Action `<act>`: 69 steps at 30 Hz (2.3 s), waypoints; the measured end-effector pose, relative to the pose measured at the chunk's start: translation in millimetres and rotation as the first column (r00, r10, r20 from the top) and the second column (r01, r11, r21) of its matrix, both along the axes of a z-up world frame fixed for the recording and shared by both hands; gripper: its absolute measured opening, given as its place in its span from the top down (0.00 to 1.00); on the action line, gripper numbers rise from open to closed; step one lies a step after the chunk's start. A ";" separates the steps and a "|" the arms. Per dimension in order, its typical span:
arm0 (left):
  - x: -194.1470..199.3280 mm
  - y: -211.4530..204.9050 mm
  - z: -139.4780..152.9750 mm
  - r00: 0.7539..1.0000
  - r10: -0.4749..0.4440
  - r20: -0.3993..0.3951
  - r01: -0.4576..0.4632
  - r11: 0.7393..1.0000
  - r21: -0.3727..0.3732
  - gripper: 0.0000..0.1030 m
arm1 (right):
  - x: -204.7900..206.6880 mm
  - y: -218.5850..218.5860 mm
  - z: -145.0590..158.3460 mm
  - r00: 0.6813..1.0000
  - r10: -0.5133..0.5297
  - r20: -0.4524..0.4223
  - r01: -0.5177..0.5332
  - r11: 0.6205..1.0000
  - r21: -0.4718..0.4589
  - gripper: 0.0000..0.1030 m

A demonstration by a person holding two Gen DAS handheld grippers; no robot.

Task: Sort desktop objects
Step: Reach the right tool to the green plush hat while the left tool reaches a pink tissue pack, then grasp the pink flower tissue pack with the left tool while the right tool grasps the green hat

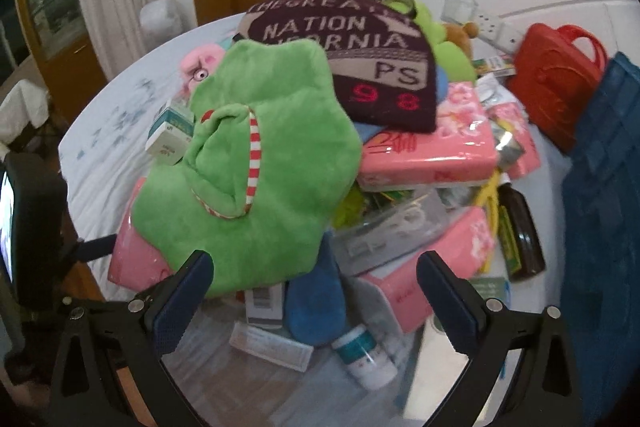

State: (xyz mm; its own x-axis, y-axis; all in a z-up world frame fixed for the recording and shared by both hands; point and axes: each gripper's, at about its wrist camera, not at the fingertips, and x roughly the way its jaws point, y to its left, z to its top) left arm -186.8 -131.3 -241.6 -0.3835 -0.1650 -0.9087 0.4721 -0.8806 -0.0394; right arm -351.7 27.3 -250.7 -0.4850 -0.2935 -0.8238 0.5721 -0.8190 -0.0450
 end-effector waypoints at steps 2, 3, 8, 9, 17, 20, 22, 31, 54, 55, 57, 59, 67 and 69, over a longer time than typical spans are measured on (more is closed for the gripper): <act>-7.9 -3.8 -4.1 1.000 0.020 -0.001 -0.020 1.000 0.009 0.15 | -6.1 -3.5 -4.2 1.000 0.010 0.009 -0.009 1.000 -0.016 0.00; -10.7 -4.6 -5.7 1.000 0.025 -0.002 -0.025 1.000 0.008 0.13 | -10.2 -7.5 -6.1 1.000 0.016 0.011 -0.015 0.999 -0.029 0.00; -13.5 -8.5 -7.6 1.000 0.015 -0.028 -0.015 1.000 -0.012 0.13 | -23.3 -28.5 -9.4 0.999 0.038 0.004 -0.038 0.997 -0.066 0.00; -12.6 -9.9 -7.8 0.999 0.017 -0.032 -0.017 1.000 -0.008 0.14 | -24.7 -32.1 -10.0 0.999 0.040 0.002 -0.040 0.997 -0.067 0.00; -17.9 -19.1 -8.2 0.999 0.007 -0.034 -0.007 1.000 -0.004 0.14 | -36.5 -53.5 -31.1 0.999 0.029 0.032 -0.027 0.997 -0.078 0.01; -22.2 -23.0 -7.9 0.999 0.010 -0.038 -0.011 1.000 -0.015 0.14 | -37.9 -56.8 -36.6 1.000 0.005 0.007 -0.004 0.999 -0.036 0.28; -24.1 -22.8 -5.9 0.999 0.004 -0.043 -0.005 1.000 -0.029 0.18 | -36.8 -55.1 -36.2 1.000 0.010 -0.002 -0.010 0.999 -0.035 0.35; -11.2 -31.3 8.0 0.998 0.022 -0.061 -0.026 0.997 -0.072 0.33 | -26.5 -29.0 5.0 0.999 0.013 -0.046 -0.021 0.980 -0.195 0.63; 10.8 -47.2 22.7 0.999 0.014 -0.034 -0.015 0.999 -0.034 0.46 | -48.6 56.4 12.2 0.987 -0.162 0.003 0.162 0.979 -0.128 0.54; 11.6 -48.2 14.2 1.000 0.014 -0.005 -0.014 1.000 -0.025 0.42 | -47.6 59.0 7.9 0.987 -0.161 0.013 0.161 0.979 -0.127 0.45; 14.4 -47.9 9.1 1.000 0.012 -0.013 -0.012 1.000 -0.011 0.36 | -42.7 58.9 2.3 0.989 -0.148 0.008 0.148 0.983 -0.111 0.39; 11.6 -46.0 7.0 1.000 -0.002 0.002 0.002 1.000 -0.014 0.31 | -41.2 58.0 1.3 0.990 -0.140 0.004 0.140 0.985 -0.099 0.27; -15.0 -31.3 -8.7 0.989 -0.027 0.145 0.040 0.996 -0.086 0.12 | -28.3 37.2 4.9 0.996 -0.073 -0.044 0.071 0.996 -0.044 0.01; -21.0 -27.8 -19.0 0.981 -0.036 0.189 0.062 0.989 -0.134 0.12 | -24.7 30.0 3.0 0.997 -0.050 -0.050 0.049 0.998 -0.029 0.00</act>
